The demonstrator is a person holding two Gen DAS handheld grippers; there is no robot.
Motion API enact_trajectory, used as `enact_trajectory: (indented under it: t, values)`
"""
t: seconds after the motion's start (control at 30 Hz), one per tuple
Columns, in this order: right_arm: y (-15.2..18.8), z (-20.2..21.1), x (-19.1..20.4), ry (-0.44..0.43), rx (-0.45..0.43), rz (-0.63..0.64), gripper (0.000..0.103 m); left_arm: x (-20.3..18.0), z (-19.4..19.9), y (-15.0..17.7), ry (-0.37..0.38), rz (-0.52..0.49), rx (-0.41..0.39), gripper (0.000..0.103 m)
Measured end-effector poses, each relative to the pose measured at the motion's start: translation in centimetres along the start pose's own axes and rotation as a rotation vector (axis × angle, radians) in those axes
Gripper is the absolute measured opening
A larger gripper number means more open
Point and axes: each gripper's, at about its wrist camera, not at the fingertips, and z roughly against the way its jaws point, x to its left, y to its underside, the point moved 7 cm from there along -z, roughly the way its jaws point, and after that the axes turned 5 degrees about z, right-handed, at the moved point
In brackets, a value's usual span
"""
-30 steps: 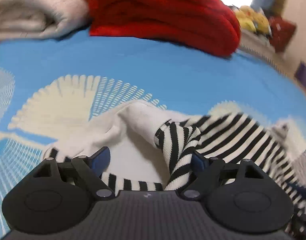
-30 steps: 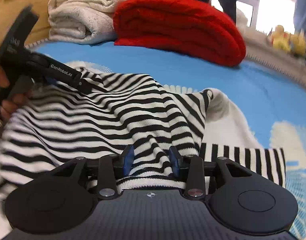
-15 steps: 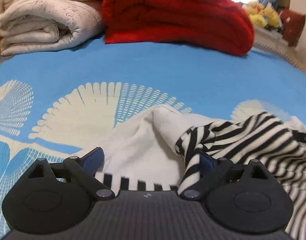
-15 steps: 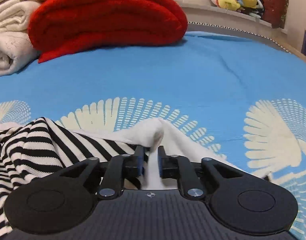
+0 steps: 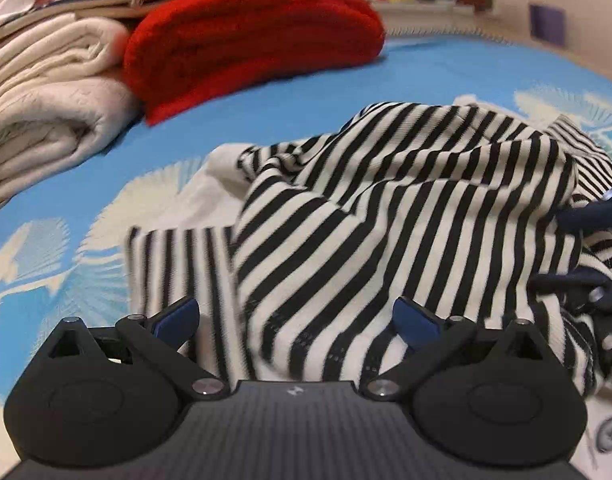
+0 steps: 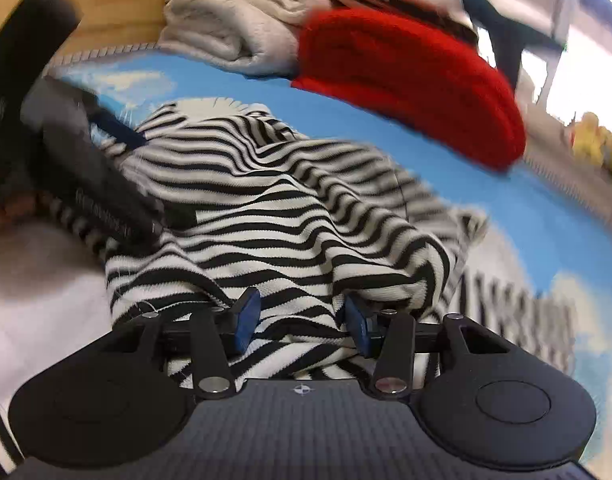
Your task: Fold small clothes
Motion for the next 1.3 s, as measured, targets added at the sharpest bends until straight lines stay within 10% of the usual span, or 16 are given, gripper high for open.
enact_trajectory:
  t: [0.2,0.43,0.63,1.3]
  values:
    - [-0.5,13.8,-3.4,-0.031,-0.030,-0.320,0.071,2.8,13.4,1.3,-0.032,0.069,-0.068,0.103]
    - [4.0,31.3,1.4,0.097,-0.102,-0.360,0.083,2.4,29.2,10.7,-0.085,0.209,-0.026,0.103]
    - [6.9,37.1,6.0,0.125,-0.025,-0.429,0.083,0.1,37.8,17.6,-0.063,0.398,0.005,0.103]
    - [9.9,48.7,13.2,0.185,-0.088,-0.384,0.083,-6.8,48.8,22.0,-0.073,0.271,-0.067,0.103]
